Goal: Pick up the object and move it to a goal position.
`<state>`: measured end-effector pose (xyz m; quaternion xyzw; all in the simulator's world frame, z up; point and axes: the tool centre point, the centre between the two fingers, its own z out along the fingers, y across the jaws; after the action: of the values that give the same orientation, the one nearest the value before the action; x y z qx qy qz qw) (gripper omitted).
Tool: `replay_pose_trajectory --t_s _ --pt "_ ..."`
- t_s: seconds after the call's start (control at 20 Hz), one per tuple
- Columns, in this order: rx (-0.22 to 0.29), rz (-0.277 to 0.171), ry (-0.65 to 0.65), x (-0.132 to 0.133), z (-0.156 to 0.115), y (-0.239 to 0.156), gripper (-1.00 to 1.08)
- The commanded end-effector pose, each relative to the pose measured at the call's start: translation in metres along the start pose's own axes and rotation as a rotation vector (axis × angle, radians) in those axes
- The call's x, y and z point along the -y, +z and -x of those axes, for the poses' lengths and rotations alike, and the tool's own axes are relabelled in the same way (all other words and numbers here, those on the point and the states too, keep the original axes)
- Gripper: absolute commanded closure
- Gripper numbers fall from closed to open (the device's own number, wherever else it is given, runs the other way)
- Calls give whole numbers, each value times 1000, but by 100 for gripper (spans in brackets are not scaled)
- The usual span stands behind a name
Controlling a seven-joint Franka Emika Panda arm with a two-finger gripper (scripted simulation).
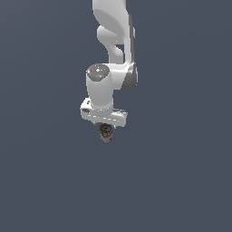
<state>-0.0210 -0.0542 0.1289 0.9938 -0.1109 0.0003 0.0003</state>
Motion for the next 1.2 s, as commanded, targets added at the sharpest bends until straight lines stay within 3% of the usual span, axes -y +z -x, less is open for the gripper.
replay_pose_trajectory --t_s 0.0,0.85,0.9,1.15 --pt "-1 0 -1 0 0 0 -92" --pt "0 0 5 0 1 51 -92" --pt "0 0 5 0 1 51 108" --pt "0 0 5 0 1 51 108"
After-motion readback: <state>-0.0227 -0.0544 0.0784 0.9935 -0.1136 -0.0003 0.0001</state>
